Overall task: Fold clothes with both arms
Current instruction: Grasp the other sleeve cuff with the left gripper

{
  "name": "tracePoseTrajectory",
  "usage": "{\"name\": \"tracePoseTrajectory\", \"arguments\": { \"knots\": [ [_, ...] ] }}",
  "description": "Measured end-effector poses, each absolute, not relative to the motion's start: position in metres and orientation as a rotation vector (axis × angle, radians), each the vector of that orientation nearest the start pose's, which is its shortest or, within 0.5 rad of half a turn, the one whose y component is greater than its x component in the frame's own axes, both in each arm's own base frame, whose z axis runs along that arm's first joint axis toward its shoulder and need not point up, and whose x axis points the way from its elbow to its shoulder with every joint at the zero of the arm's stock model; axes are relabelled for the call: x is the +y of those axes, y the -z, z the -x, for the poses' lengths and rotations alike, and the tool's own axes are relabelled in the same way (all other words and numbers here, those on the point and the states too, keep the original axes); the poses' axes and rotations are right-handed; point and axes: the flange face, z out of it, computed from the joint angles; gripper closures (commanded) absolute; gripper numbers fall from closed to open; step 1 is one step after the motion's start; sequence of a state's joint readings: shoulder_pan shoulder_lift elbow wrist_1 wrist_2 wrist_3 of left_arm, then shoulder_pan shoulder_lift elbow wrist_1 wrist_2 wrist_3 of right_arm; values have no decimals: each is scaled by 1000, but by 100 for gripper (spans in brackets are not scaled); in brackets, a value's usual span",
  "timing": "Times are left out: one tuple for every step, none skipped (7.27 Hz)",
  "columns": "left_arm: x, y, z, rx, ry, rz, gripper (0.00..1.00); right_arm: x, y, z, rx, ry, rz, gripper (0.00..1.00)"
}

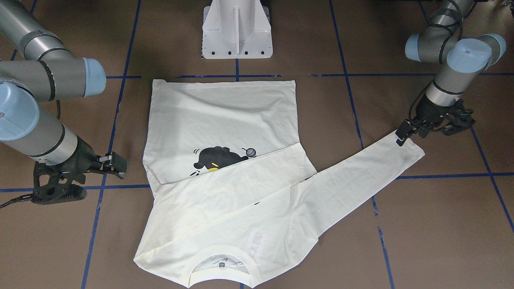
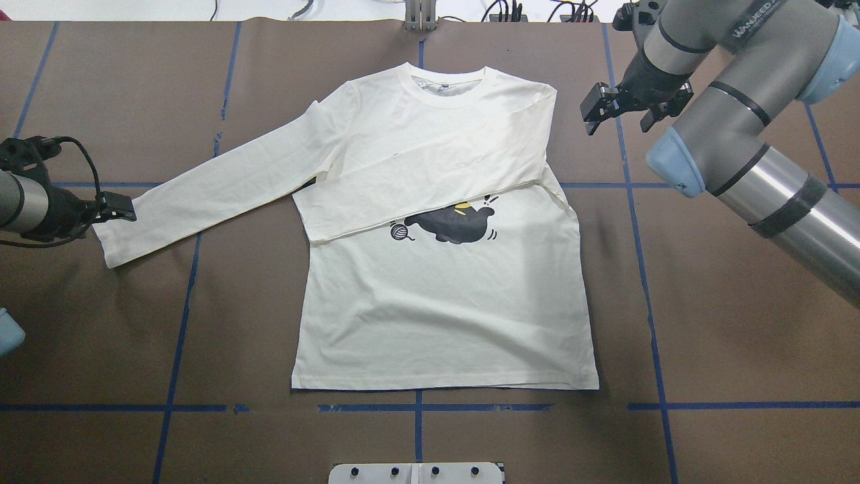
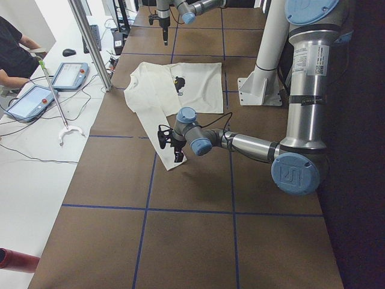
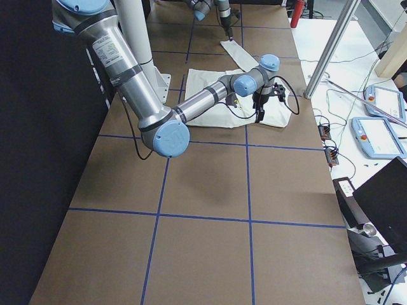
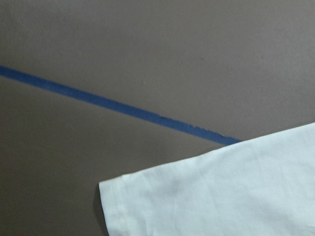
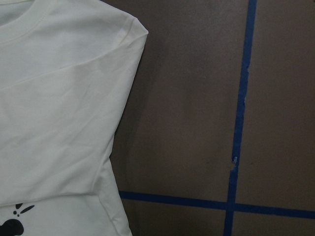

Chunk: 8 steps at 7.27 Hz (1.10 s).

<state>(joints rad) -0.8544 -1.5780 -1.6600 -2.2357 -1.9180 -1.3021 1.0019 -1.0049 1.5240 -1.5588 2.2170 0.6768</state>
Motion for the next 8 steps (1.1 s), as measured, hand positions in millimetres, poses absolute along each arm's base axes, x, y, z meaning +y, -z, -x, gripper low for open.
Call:
{"name": "tracePoseTrajectory", "arguments": {
  "knots": [
    [-465,-560,-275,797,428,-123,6,-625,-351,309,-810,69,-45,0],
    [-466,-570,-277,779,433,-121,7,-624,-353,308,-809,70,-43,0],
    [-467,-576,-278,767,436,-118,11,-624,-355,308,-809,70,-43,0],
    [-467,-580,-279,761,436,-116,12,-624,-355,308,-809,70,-43,0],
    [-467,-582,-281,758,434,-115,12,-623,-355,309,-809,71,-43,0],
    [-466,-582,-283,756,432,-114,14,-623,-356,309,-809,71,-42,0],
    [-466,-582,-284,755,430,-114,22,-622,-356,310,-809,73,-42,0],
    [-465,-582,-285,756,429,-114,29,-622,-356,311,-809,73,-42,0]
  ]
}}
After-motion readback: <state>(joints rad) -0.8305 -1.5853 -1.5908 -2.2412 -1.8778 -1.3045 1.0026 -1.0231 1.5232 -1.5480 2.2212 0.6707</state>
